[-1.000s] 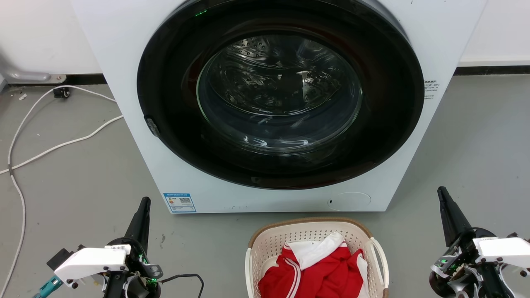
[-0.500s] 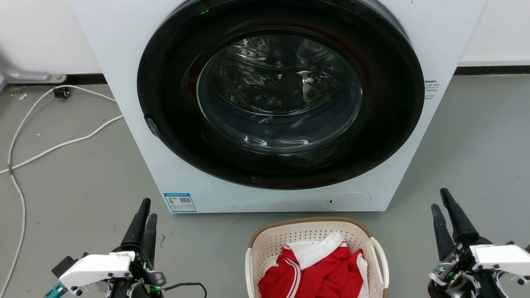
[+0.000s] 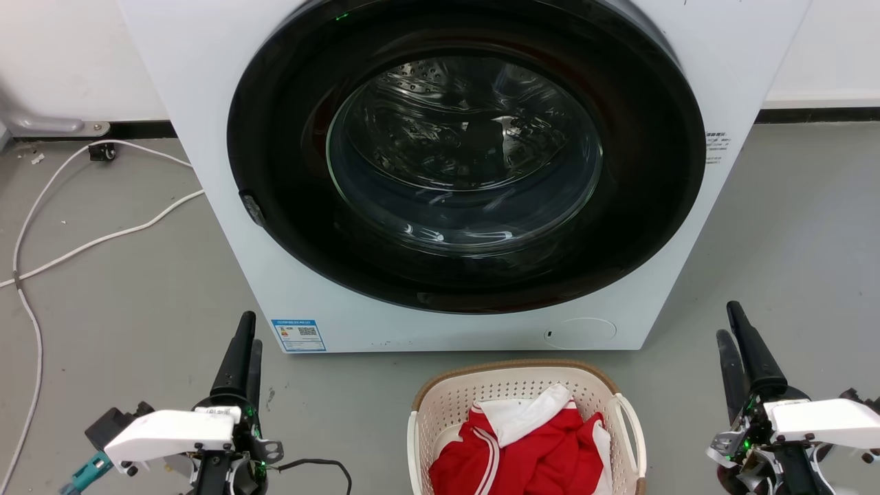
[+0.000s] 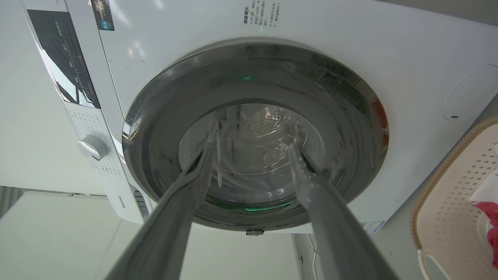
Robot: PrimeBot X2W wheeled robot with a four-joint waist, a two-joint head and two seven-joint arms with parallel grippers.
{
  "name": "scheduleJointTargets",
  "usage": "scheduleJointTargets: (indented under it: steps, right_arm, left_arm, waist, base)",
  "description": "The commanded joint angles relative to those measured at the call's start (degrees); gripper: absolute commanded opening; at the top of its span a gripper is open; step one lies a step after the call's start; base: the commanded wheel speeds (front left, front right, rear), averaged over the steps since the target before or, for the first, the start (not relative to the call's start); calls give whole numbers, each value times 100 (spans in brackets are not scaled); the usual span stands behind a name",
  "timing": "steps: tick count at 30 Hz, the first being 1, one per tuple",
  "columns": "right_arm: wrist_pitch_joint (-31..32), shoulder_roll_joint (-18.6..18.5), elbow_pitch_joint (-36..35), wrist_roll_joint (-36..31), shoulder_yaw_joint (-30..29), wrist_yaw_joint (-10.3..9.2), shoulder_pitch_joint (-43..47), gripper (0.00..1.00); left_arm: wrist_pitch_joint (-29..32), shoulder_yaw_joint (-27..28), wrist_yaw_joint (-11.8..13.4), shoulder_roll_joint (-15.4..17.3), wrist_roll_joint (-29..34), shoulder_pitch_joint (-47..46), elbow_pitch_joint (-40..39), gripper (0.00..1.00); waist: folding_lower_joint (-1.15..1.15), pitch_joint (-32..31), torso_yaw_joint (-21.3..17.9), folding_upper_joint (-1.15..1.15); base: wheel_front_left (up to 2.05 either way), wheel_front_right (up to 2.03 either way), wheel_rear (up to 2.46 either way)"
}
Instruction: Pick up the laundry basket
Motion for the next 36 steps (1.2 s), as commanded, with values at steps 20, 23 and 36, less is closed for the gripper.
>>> scheduleJointTargets:
  steps: [20, 23, 36]
  right_arm:
    - [-468, -2, -626, -3321, 69, 1, 56, 100]
    - [-526, -1, -677, -3723, 87, 1, 97, 100]
    - [-771, 5, -629, -5353, 138, 2, 182, 100]
  left_arm:
    - [-474, -215, -6, 18, 2704, -161, -749, 100]
    - [-533, -258, -7, 18, 3060, -148, -732, 100]
    - [-811, -509, 57, 17, 4471, -110, -564, 100]
  waist:
    - [0, 7, -2, 0]
    - [0, 5, 3, 0]
    - [0, 2, 2, 0]
  base:
    - [0, 0, 0]
    - [0, 0, 0]
    - [0, 0, 0]
